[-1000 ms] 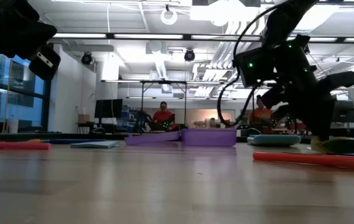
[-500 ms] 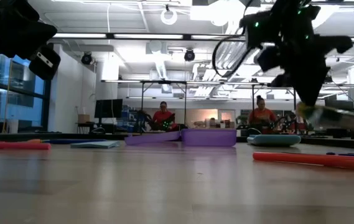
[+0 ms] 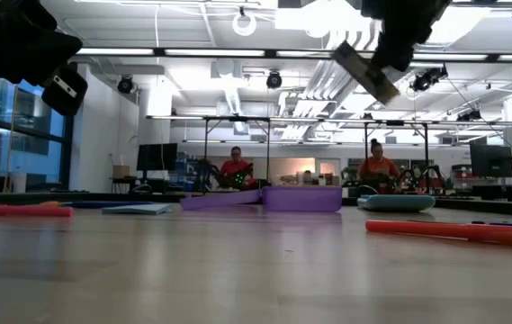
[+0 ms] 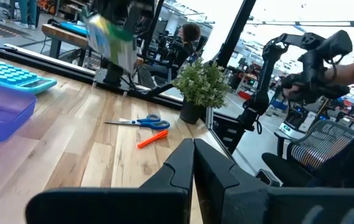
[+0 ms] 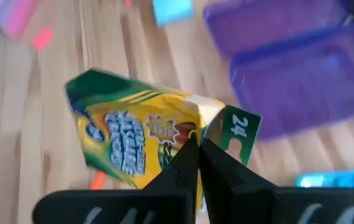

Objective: Pack school essentials
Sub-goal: Put the yellow crayon box into the purple supply box

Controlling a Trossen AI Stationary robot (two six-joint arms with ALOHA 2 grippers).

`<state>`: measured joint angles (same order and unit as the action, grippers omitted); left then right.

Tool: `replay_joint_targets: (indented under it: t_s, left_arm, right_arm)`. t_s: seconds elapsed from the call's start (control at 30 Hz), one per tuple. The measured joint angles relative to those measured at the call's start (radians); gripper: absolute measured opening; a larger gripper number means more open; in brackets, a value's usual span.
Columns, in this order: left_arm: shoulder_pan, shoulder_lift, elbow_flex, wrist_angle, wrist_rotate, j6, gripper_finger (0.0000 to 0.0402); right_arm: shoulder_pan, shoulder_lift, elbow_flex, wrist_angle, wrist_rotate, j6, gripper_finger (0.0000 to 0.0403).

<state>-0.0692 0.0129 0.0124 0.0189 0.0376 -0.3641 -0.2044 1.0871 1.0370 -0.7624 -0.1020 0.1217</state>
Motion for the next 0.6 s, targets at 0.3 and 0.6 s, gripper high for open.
replay_joint_targets:
  t_s: [0.3, 0.6]
  left_arm:
    - [0.000, 0.000, 0.000, 0.000, -0.003, 0.009, 0.0001]
    - [0.005, -0.001, 0.000, 0.315, -0.352, -0.125, 0.0001]
  right_arm:
    - [0.049, 0.009, -0.005, 0.205, 0.080, 0.032, 0.0000]
    - [0.108, 0.014, -0.005, 0.296, 0.146, 0.055, 0.0000]
